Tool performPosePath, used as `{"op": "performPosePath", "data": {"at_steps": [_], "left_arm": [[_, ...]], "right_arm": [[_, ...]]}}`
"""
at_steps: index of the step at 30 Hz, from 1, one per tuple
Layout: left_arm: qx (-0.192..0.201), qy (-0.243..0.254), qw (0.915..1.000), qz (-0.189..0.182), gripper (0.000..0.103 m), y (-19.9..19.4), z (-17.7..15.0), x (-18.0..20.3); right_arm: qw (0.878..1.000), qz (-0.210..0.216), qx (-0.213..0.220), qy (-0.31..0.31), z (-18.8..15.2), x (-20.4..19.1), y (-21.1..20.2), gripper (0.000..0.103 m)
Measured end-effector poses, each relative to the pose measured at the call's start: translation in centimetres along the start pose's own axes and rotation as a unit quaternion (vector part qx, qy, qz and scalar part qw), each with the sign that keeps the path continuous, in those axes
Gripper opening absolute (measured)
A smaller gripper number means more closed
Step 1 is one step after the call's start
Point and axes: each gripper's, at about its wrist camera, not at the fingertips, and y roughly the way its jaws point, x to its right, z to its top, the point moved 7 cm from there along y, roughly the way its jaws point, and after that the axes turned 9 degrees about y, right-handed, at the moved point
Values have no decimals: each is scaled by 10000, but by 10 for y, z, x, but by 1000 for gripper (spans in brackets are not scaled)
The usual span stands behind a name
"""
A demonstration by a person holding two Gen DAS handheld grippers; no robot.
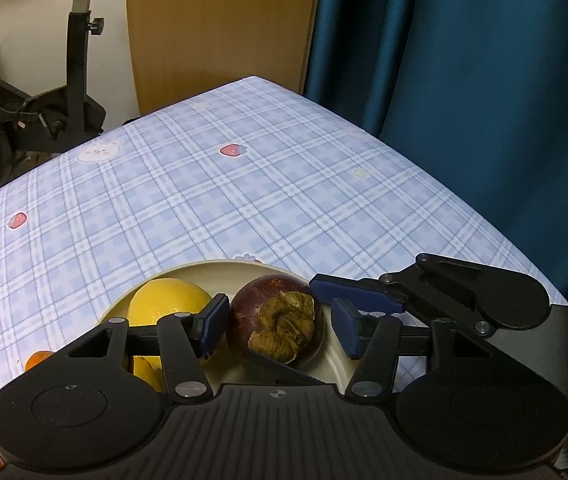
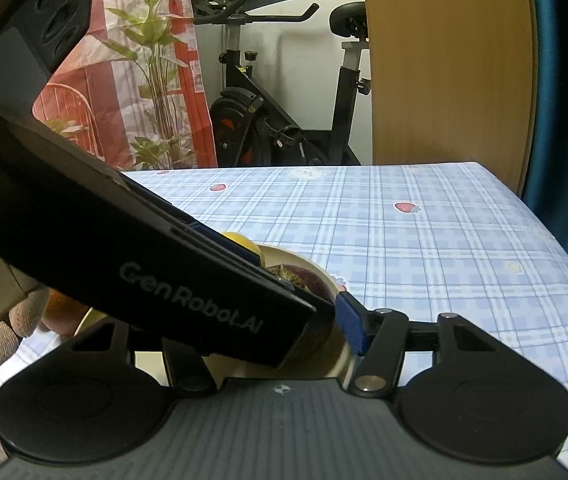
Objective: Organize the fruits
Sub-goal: 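Carry the mangosteen onto the beige plate and open the left gripper, then move the left gripper back toward the round orange on the tablecloth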
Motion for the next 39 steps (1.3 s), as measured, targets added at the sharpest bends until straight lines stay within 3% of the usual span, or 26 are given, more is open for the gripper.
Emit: {"op": "performPosePath", "data": {"at_steps": [8,12,16,26,34,39], "left_arm": [[201,-121,9997,30,60,-19,2,-6],[391,-271,9988,105,61,-39,1,-14],[605,-446,9968,256,61,-64,-5,-26],[994,-1117,9838,985,61,-135,-58,-75],[1118,-1379,9770,1184,61,-176,-100,-81],[1065,-1704,9723,1197,61,-185,-129,-83]], "right_arm": [[9997,-186,30,-131,1,-3,3,60],[9996,-240,80,-94,2,-3,-2,74],[9998,-186,109,17,3,-8,-12,80],[9990,163,285,299,-4,-37,-39,81],[9996,292,15,-35,-18,-71,-44,81],[9991,153,-78,-377,-26,-88,-47,81]]}}
